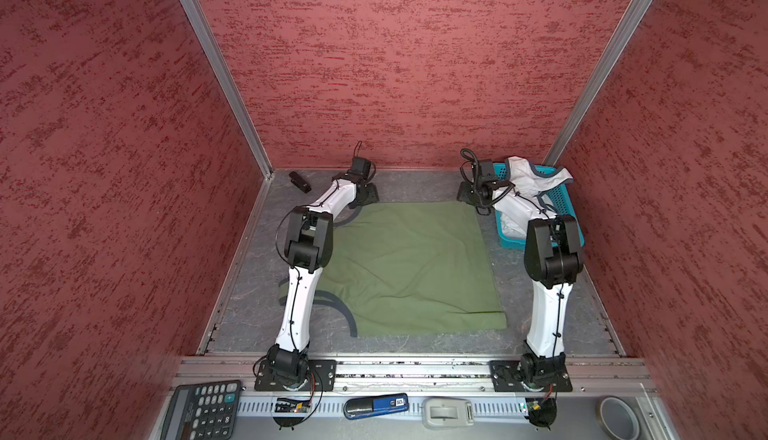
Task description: Fold and stack the tank tops
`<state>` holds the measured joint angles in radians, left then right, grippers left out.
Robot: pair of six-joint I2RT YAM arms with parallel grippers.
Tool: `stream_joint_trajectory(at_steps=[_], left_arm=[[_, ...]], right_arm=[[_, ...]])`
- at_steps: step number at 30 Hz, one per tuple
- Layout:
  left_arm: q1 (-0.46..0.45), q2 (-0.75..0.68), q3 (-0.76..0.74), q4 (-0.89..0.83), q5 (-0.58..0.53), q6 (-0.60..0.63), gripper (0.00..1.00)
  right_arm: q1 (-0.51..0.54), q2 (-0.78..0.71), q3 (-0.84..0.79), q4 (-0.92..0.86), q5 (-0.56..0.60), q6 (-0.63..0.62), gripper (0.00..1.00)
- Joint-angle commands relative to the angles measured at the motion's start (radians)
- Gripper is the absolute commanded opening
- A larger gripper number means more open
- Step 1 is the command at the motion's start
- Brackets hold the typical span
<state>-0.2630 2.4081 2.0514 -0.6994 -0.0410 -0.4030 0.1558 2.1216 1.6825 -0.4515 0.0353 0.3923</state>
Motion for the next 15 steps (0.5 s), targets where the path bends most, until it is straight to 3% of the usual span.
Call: stream_joint_trajectory(at_steps=[1,5,11,15], left_arm=[[0.0,0.041,0.049,-0.057,-0.03,0.015,0.7],[-0.001,0.08,0.09,-0.087,-0.008,0.004,0.6],[0.013,0.066,0.056,-0.072,-0.004,-0.014,0.24],[0.038,-0.006,-0.057,0.003,0.004,-0.023,0.11]], right_arm=[[-0.012,0.032,0.051,-0.025,0.017,-0.026,0.63],[-0.027,0.066,0.077,-0.033,0.018,-0.02,0.63],[-0.041,0.11,0.108,-0.04,0.017,-0.018,0.69],[-0.043,0.163,0.166,-0.064,0.018,-0.029,0.67]])
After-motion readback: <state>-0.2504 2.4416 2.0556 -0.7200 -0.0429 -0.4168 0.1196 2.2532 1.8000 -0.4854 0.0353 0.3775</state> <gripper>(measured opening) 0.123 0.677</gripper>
